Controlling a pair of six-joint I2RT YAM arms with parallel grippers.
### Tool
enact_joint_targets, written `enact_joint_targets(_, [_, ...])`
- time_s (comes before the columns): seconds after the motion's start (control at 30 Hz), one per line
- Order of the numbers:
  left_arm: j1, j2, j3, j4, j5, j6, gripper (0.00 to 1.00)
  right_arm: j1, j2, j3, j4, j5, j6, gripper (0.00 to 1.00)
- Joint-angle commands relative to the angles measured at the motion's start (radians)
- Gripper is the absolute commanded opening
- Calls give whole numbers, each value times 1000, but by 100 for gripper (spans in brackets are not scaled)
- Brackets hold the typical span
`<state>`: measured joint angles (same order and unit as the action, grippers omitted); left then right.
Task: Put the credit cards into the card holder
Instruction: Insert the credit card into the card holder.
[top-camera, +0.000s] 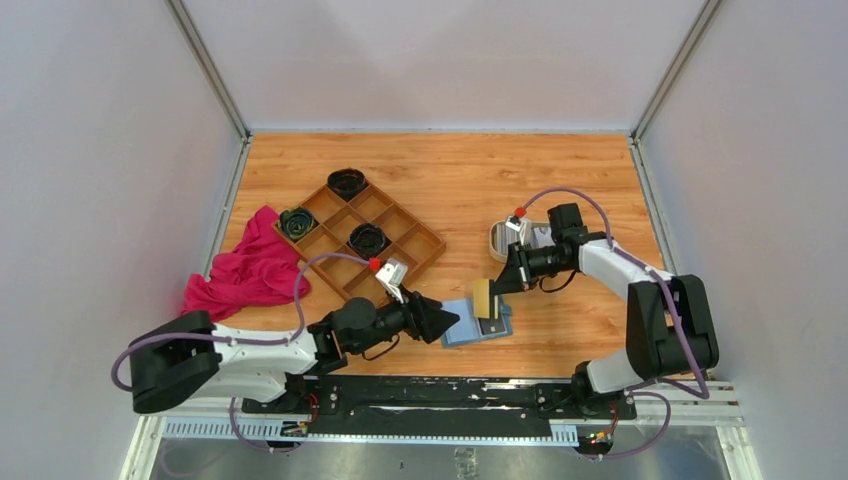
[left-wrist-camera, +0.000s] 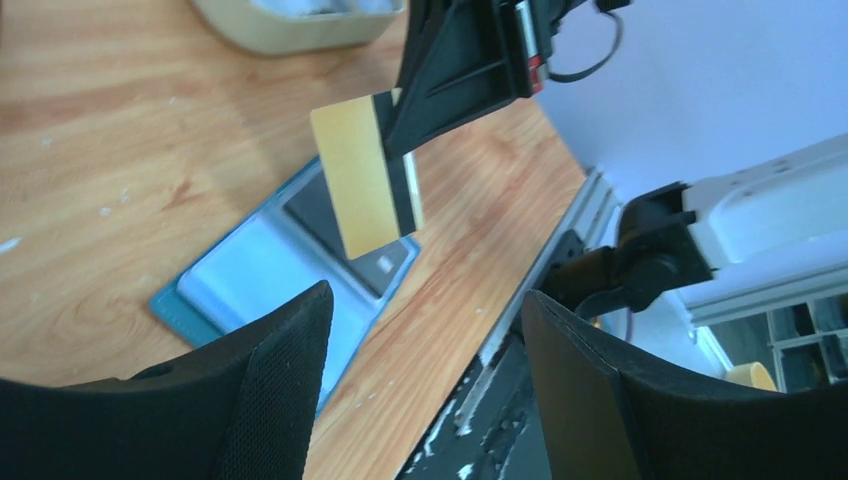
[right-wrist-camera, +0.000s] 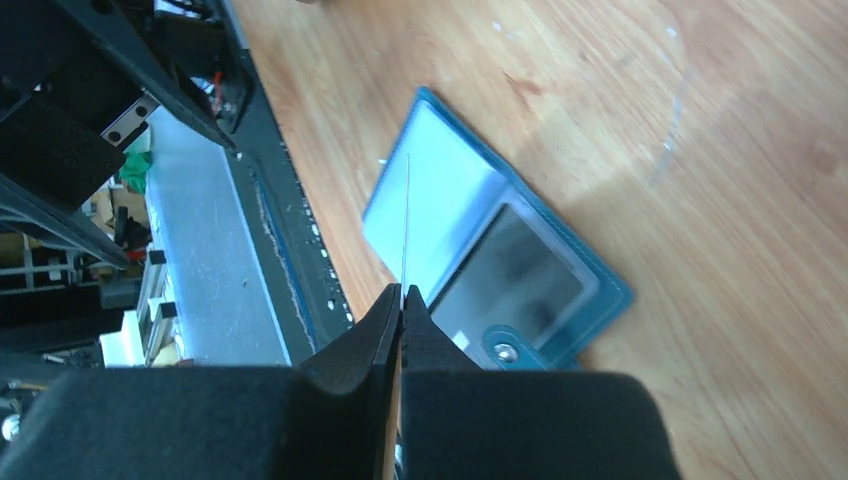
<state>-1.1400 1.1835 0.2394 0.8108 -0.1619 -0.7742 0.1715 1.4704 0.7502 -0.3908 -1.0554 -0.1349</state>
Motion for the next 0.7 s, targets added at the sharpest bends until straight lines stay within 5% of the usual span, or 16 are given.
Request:
enact_joint_targets(0.0, [6, -110, -32, 22, 68, 120, 75, -12, -65, 56, -132, -147, -166, 0])
enact_joint_targets(0.5, [8, -100, -58, 417, 343, 335, 87, -2, -419, 103, -282, -334, -475, 0])
enact_joint_targets(0.67, [8, -166, -5, 285, 384, 465, 88, -3, -525, 90, -342, -386, -644, 0])
